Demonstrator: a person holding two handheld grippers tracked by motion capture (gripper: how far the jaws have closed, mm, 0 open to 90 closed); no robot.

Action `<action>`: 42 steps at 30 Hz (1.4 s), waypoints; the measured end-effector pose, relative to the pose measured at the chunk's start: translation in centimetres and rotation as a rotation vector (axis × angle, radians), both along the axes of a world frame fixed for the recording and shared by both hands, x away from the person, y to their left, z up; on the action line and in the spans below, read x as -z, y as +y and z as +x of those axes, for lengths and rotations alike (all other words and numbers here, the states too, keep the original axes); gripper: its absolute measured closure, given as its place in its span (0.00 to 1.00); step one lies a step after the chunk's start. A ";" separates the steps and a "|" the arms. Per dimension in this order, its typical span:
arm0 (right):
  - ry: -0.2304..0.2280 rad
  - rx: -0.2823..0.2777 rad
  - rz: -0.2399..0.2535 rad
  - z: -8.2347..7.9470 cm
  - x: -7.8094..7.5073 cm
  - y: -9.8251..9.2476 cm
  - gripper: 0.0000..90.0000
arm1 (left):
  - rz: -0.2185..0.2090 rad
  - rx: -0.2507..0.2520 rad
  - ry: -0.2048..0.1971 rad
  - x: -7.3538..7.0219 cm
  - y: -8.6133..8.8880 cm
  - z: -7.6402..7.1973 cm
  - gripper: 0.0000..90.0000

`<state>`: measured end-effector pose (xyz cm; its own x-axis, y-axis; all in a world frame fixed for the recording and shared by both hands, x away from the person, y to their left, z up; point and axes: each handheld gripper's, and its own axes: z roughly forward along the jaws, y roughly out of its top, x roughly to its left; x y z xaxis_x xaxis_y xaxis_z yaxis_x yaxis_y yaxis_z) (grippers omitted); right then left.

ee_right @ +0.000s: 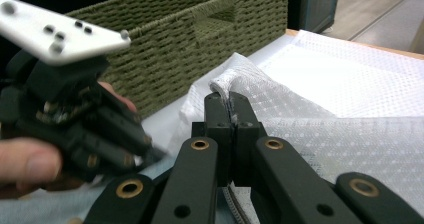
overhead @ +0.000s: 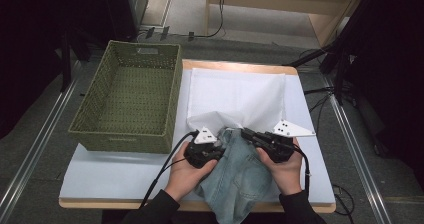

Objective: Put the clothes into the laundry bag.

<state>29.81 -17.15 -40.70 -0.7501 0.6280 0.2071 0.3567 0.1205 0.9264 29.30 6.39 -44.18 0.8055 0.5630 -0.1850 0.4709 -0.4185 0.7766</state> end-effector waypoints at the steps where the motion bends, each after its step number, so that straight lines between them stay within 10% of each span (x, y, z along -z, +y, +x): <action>1: -0.003 -0.004 0.001 0.0 0.0 0.1 1.00 | 0.013 0.014 -0.016 -0.1 -0.5 -0.1 0.95; 7: -0.038 -0.044 0.042 -0.5 -0.8 0.2 1.00 | 0.053 0.074 -0.046 -0.5 -1.9 0.8 0.94; 14: -0.039 -0.028 0.014 -0.6 -0.9 -0.6 1.00 | 0.028 -0.207 0.045 -0.3 0.5 3.6 0.90; 20: 0.006 0.013 -0.001 -0.2 0.3 -1.9 1.00 | -0.089 -0.114 0.053 -2.5 3.1 1.8 0.50; 25: 0.004 0.023 -0.023 -0.1 0.3 -2.1 1.00 | -0.211 -0.045 0.062 -4.8 2.9 0.0 0.40; 30: 0.009 0.016 -0.023 -0.3 0.2 -2.1 1.00 | -0.059 0.020 0.103 -2.9 -1.3 -1.2 0.25; 34: 0.005 0.010 -0.020 -0.5 0.1 -2.2 1.00 | 0.162 0.021 0.103 0.2 -4.4 -1.3 0.18; 36: 0.009 0.011 -0.015 -0.5 0.1 -2.3 1.00 | 0.186 0.020 0.107 1.2 -4.6 -1.0 0.27; 39: 0.008 0.012 -0.010 -0.6 -0.1 -2.6 1.00 | 0.123 0.024 0.107 0.7 -3.8 -0.8 0.72; 42: 0.007 0.012 0.000 -0.7 -0.4 -2.7 1.00 | 0.093 0.013 0.080 -0.4 -3.4 -1.0 0.84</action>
